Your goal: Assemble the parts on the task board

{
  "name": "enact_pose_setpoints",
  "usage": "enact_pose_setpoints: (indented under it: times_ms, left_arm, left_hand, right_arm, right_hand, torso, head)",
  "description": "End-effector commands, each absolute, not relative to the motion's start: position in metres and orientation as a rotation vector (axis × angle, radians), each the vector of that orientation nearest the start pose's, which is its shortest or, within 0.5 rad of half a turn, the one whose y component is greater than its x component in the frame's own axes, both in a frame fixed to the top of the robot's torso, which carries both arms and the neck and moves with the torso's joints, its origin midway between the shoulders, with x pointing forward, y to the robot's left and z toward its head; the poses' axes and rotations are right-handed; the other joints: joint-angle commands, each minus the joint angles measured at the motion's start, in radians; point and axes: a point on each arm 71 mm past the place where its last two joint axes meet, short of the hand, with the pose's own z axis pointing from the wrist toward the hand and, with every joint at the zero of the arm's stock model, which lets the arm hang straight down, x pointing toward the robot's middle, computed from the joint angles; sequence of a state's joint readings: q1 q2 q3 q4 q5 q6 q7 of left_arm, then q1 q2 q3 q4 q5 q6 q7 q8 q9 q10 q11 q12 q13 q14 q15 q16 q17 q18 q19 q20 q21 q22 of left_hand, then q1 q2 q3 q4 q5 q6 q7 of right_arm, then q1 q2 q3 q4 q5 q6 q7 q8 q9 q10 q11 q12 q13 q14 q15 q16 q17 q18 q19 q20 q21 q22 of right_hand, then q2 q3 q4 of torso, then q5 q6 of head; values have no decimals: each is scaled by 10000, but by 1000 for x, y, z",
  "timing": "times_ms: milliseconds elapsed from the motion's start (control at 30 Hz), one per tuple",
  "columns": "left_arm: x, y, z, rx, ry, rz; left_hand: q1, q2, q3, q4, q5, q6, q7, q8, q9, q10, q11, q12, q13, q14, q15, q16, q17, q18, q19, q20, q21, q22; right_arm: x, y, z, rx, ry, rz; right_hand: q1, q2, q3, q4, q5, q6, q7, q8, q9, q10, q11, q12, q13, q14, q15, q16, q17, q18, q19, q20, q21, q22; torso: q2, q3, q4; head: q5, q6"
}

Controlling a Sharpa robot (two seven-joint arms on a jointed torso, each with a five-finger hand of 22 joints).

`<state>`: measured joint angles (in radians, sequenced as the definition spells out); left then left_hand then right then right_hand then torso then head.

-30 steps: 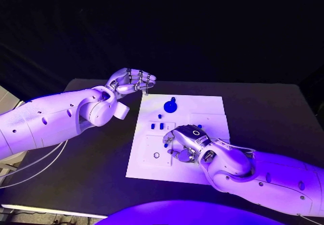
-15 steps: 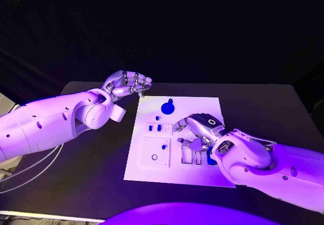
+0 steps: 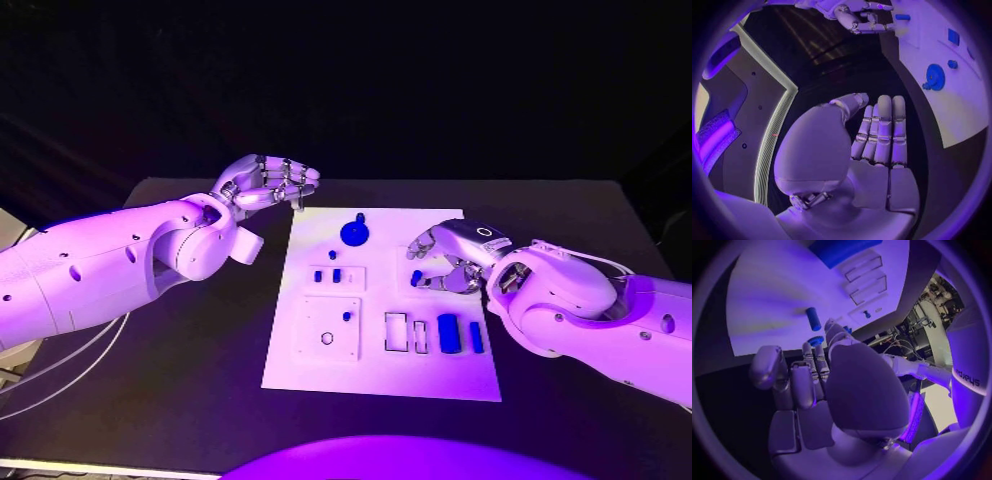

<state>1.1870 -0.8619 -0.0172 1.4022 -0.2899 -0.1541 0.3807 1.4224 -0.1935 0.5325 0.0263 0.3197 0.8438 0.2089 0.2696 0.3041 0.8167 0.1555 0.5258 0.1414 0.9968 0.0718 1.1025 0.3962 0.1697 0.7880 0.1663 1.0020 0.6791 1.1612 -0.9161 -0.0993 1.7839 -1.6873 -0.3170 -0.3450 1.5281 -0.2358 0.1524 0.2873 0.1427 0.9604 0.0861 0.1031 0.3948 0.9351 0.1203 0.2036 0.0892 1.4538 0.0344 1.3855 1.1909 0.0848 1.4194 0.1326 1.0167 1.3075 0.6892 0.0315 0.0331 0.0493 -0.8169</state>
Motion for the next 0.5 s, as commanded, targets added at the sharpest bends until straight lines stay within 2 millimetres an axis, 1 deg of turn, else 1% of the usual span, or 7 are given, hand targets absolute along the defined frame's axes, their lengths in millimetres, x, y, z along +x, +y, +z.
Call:
enact_pose_setpoints:
  times_ms: [33, 100, 233, 333, 367, 433, 500]
  left_arm:
    - [504, 241, -180, -8017, 15306, -15066]
    - [504, 241, -180, -8015, 15305, -15069]
    - [504, 241, -180, -8020, 15300, -15057]
    - [505, 241, -180, -8023, 15294, -15046]
    - [505, 241, -180, -8024, 15292, -15042]
    - [505, 241, -180, -8026, 15288, -15036]
    - [505, 242, -180, -8028, 15284, -15030]
  left_hand:
    - [-29, 66, -64, -15, 25, -48, 49, 35, -13, -67, -17, 45, -14, -63, 24, -58, -11, 139, -54, 17, -51, -13]
    - [-29, 66, -64, -15, 25, -48, 49, 35, -13, -67, -17, 45, -14, -63, 24, -58, -11, 139, -54, 17, -51, -13]
    - [-29, 66, -64, -15, 25, -48, 49, 35, -13, -67, -17, 45, -14, -63, 24, -58, -11, 139, -54, 17, -51, -13]
    - [-29, 66, -64, -15, 25, -48, 49, 35, -13, -67, -17, 45, -14, -63, 24, -58, -11, 139, -54, 17, -51, -13]
    - [-29, 66, -64, -15, 25, -48, 49, 35, -13, -67, -17, 45, -14, -63, 24, -58, -11, 139, -54, 17, -51, -13]
    - [-29, 66, -64, -15, 25, -48, 49, 35, -13, -67, -17, 45, -14, -63, 24, -58, -11, 139, -54, 17, -51, -13]
    - [-29, 66, -64, -15, 25, -48, 49, 35, -13, -67, -17, 45, -14, -63, 24, -58, -11, 139, -54, 17, -51, -13]
  right_arm:
    - [420, -172, -207, -3385, 17882, 4989]
    - [421, -173, -208, -3465, 18035, 4832]
    - [422, -173, -210, -3560, 18159, 4724]
    - [423, -172, -210, -3582, 18129, 4770]
    - [423, -171, -210, -3561, 18097, 4809]
    - [424, -170, -210, -3460, 18051, 4910]
    - [425, -169, -210, -3341, 17981, 5038]
  right_hand:
    - [68, -39, -160, 50, -57, 12, -107, -75, -18, -174, 21, 79, -39, -119, 35, -64, -129, 123, -144, 8, -262, 725]
    - [28, -56, -327, 64, -165, 14, -137, -93, -28, -309, 50, 126, -77, -190, 64, -103, -235, 147, -201, 30, -441, 666]
    - [36, -13, -355, 61, -256, 36, -135, -92, -29, -304, 46, 202, -82, -199, 67, -88, -234, 145, -194, 37, -430, 669]
    - [69, 61, -321, 53, -295, 80, -133, -86, -32, -195, 8, 369, -70, -164, 38, -28, -170, 131, -139, 26, -318, 706]
    - [126, 165, -219, 40, -304, 133, -132, -78, -35, -37, -48, 539, -53, -97, -8, 49, -72, 99, -41, -5, -87, 782]
    - [154, 220, -132, 33, -301, 189, -97, -69, -41, 97, -97, 669, -43, -19, -52, 125, 39, 65, 54, -42, 133, 855]
    - [-11, 289, -59, 49, -302, 252, -44, -74, -62, 301, -173, 809, -42, 118, -129, 242, 229, 4, 215, -107, 505, 978]
  torso:
    - [3, 1, -6]
    - [1, -2, -3]
    - [3, 2, 2]
    - [1, 2, 6]
    - [2, 1, 9]
    - [3, 2, 11]
    - [2, 2, 13]
  head:
    - [-6, -18]
    - [-4, -22]
    - [-8, -30]
    - [-7, -35]
    - [-7, -35]
    - [-7, -36]
    - [-4, -37]
